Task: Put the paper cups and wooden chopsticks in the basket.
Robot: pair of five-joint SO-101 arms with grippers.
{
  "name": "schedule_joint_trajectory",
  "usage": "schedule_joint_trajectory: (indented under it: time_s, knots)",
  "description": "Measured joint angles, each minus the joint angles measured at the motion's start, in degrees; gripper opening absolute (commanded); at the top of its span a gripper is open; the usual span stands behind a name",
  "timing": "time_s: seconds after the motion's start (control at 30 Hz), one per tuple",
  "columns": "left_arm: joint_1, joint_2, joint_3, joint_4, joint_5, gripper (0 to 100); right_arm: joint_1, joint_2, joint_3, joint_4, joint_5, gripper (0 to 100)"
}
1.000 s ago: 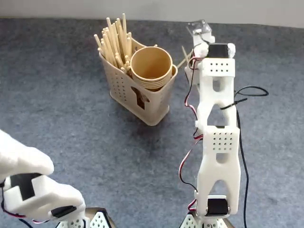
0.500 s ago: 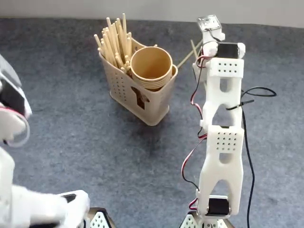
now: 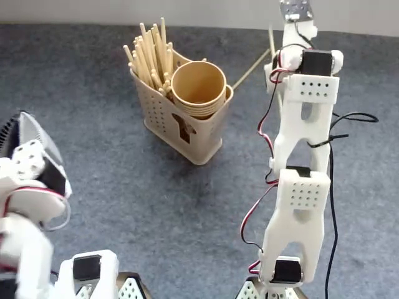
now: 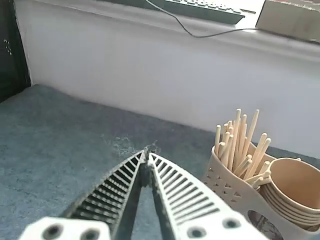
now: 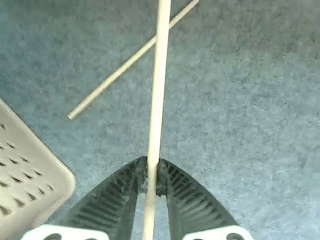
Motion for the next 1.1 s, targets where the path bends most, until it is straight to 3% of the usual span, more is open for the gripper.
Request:
schedule_joint_trajectory:
  time_s: [0.17,0.37,0.77,1.1]
  knots:
    - [0.0,-12.1,25.1,-11.8,0.0,1,-1.7,-4.6,0.0,0.0,-9.1,0.5]
    - [0.0,-22.8,45.8,-17.5,-0.2,1,-5.9,-11.1,0.0,-0.2,-11.2,0.5]
    - [0.0,-32.7,68.9,-22.0,-0.4,1,-13.3,-19.3,-0.1,-21.5,-11.2,0.5]
    - [0.0,-40.5,80.6,-22.1,-0.5,1,-21.5,-19.3,-0.1,-42.1,-11.5,0.5]
